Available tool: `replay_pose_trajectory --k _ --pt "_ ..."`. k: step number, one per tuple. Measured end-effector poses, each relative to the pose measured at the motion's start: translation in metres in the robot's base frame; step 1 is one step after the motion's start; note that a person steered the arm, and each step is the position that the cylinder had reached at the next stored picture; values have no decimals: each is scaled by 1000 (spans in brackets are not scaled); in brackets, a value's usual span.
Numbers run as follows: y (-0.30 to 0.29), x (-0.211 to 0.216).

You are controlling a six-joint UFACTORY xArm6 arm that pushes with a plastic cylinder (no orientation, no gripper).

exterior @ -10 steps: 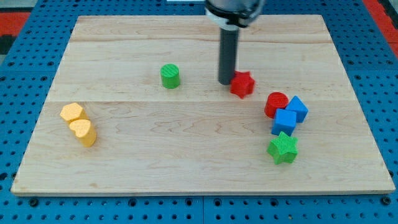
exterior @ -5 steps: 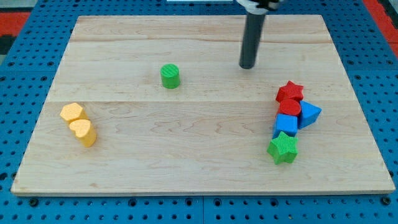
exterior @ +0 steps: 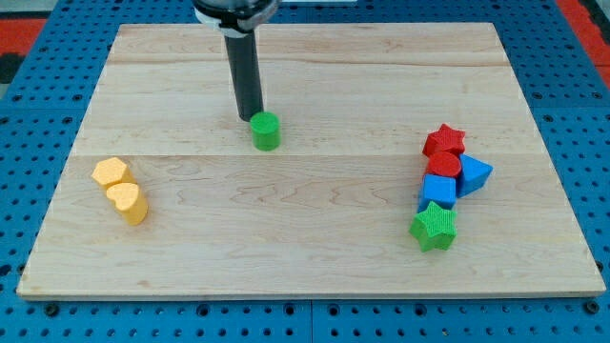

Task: Push the green circle to the right side of the board

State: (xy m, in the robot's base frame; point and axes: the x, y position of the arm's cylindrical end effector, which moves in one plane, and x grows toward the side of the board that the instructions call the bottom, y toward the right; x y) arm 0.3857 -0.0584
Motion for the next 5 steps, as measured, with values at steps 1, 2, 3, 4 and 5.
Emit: replay_pose_trajectory --k 1,2,3,4,5 --pt "45 16" --pt "-8 20" --pt "-21 35" --pt "32 53" --pt "94 70"
